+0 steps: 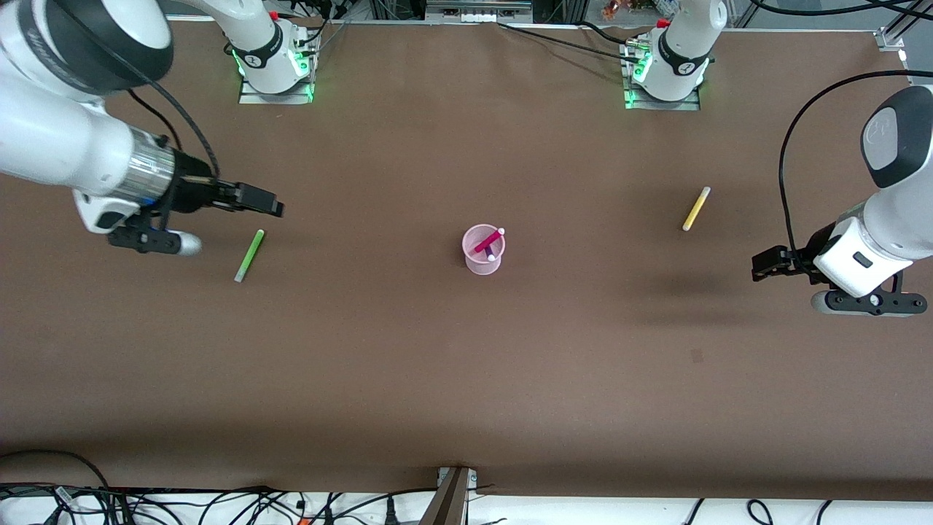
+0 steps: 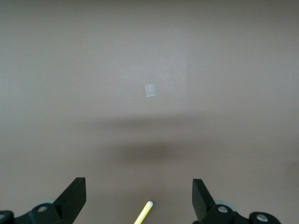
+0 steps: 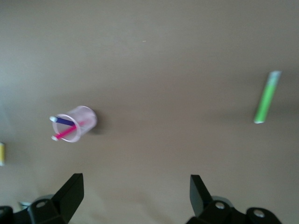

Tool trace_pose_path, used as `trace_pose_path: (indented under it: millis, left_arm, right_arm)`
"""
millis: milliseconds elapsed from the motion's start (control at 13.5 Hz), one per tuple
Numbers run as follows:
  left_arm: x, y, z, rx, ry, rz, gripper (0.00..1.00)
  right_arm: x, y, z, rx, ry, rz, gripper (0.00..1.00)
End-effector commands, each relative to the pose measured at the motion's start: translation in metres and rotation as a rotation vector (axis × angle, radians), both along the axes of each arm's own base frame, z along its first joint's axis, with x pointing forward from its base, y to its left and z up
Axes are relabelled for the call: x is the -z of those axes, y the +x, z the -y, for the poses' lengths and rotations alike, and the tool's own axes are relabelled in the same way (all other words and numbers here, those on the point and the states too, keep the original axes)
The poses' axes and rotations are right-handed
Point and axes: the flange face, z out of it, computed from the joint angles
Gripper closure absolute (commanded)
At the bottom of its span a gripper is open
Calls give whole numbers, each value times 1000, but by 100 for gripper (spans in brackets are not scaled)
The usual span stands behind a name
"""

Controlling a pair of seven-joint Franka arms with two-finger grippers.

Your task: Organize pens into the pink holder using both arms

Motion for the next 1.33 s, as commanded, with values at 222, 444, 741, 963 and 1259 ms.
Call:
trace_pose_path:
  millis: [222,444,741,963,1259]
  left_arm:
    - [-8,-5,3,18,-8,14,0]
    - [-7,-5,4,20,-8,13,0]
    - [-6,-4,4,20,-9,13,0]
    - [-4,-4,4,20,-10,10,0]
    - [-4,-3,4,20,-10,11,0]
  right_arm:
    - [-22,-49,38,-142,-125,44,0]
    - [-26,-76,37,-194,-203,94,0]
    - [-23,-84,58,-267,-232,134,0]
    - [-25,-80,65,-280,-230,140,0]
    - [-32,-73,64,-276,-218,145,0]
